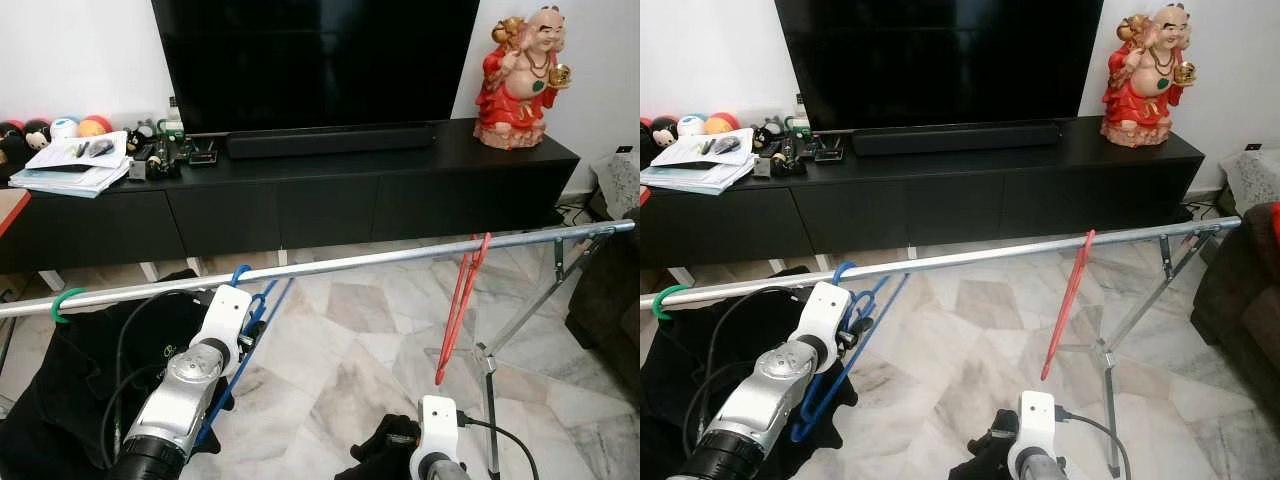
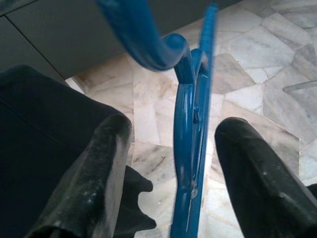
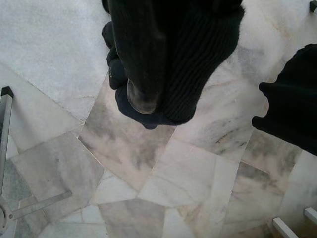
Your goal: Hang hanger
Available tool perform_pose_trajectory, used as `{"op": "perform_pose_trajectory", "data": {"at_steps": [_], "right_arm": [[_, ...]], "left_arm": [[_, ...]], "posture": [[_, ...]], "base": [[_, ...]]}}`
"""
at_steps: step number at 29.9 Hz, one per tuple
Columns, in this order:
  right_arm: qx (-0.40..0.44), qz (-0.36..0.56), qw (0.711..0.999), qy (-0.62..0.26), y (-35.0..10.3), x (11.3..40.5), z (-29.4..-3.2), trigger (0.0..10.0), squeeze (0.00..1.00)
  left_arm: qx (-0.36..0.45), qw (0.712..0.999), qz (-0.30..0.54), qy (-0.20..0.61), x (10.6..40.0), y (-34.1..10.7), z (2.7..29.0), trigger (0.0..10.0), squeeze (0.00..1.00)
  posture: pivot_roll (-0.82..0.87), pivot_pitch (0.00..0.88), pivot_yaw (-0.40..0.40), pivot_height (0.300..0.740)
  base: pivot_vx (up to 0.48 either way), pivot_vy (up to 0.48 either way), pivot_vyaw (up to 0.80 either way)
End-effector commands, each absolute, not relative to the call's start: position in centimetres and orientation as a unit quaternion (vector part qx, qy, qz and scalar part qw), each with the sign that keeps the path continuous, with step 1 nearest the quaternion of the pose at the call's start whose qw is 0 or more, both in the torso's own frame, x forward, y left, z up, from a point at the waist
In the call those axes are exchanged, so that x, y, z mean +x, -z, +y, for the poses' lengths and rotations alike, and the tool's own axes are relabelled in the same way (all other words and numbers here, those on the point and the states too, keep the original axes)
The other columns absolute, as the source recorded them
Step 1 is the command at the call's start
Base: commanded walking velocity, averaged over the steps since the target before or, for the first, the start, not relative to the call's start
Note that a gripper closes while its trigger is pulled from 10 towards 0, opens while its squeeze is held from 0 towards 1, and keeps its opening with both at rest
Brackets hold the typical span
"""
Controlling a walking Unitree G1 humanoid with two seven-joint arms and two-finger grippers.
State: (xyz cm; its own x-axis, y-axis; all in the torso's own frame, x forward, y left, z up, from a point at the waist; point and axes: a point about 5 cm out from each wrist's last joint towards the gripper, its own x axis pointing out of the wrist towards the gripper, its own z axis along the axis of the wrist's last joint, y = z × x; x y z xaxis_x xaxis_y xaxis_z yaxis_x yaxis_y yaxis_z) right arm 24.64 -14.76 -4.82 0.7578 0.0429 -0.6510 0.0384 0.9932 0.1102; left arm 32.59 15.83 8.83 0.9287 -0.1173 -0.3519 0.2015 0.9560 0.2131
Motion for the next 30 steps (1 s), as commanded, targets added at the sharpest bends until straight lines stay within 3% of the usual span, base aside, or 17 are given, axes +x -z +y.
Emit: {"op": "perform_pose_trajectory", "data": {"at_steps": [1, 3, 4, 30], "right_arm": [[0.055, 0.347, 0.936, -0.007, 4.7, 24.8, -14.6, 10.0, 0.00], [0.055, 0.347, 0.936, -0.008, 4.7, 24.8, -14.6, 10.0, 0.00], [0.056, 0.347, 0.936, -0.008, 4.7, 24.8, -14.6, 10.0, 0.00], [0.056, 0.351, 0.935, -0.013, 4.8, 24.6, -14.3, 10.0, 0.00]], "left_arm": [[0.124, 0.975, 0.165, 0.081, 33.0, -9.2, 16.0, 1.2, 0.00], [0.124, 0.975, 0.165, 0.081, 33.0, -9.2, 16.0, 1.1, 0.00], [0.124, 0.975, 0.166, 0.082, 33.0, -9.2, 16.0, 0.0, 0.00], [0.140, 0.962, 0.206, 0.111, 32.2, -8.0, 15.8, 0.0, 0.00]], "posture": [[0.19, 0.000, 0.026, 0.740], [0.20, 0.000, 0.026, 0.740], [0.19, 0.000, 0.026, 0.740], [0.20, 0.000, 0.031, 0.740]], "base": [[0.000, 0.000, 0.00], [0.000, 0.000, 0.00], [0.000, 0.000, 0.00], [0.000, 0.000, 0.00]]}}
